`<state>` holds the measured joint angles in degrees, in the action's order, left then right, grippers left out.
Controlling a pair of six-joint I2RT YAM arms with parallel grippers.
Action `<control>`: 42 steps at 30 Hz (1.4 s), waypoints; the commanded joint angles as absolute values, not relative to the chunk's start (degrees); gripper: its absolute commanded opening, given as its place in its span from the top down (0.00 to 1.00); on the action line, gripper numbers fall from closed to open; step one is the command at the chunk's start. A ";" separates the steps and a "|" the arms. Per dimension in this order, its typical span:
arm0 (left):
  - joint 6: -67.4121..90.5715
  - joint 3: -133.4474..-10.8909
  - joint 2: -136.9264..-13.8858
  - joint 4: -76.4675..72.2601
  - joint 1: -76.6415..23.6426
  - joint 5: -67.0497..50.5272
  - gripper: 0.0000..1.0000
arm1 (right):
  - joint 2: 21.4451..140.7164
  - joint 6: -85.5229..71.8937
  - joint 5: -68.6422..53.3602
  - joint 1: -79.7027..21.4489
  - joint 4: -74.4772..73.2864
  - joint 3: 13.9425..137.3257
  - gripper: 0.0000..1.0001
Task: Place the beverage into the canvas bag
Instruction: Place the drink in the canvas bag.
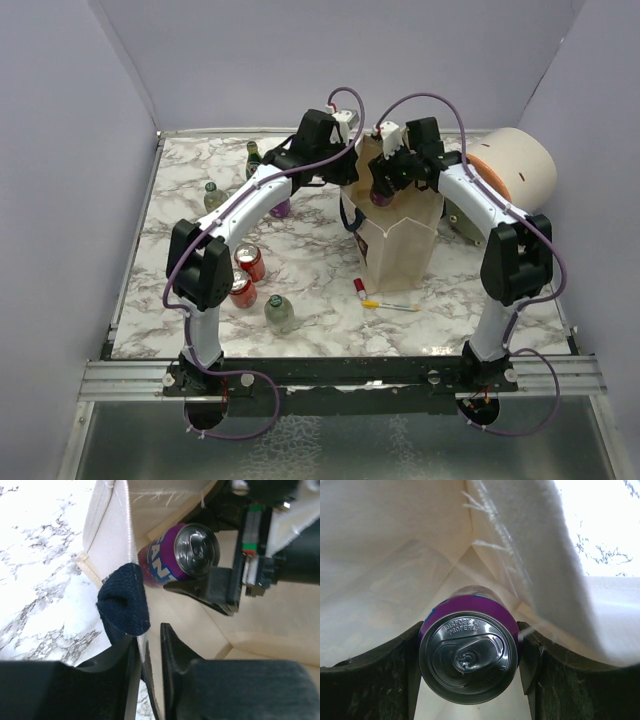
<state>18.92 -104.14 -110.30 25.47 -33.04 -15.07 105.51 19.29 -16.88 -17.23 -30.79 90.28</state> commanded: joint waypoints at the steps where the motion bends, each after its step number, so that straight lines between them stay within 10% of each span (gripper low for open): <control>1: 15.17 -102.66 -108.86 24.62 -33.50 -15.57 0.82 | 106.84 19.44 -13.47 -17.05 -21.51 89.45 0.64; 8: 10.40 -103.79 -109.92 24.55 -35.39 -16.75 1.00 | 107.93 19.31 -7.44 -16.81 -16.22 87.16 0.64; 23: 8.70 -103.23 -111.08 25.58 -35.60 -16.70 1.00 | 112.50 17.36 -9.88 -13.98 -14.70 87.05 0.59; 42: 8.54 -104.22 -112.68 24.99 -35.59 -16.42 1.00 | 117.37 19.85 -14.41 -13.89 -23.17 90.26 0.29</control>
<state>9.43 -103.39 -111.77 24.84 -34.96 -15.14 114.26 19.35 -14.04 -14.50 -21.34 87.61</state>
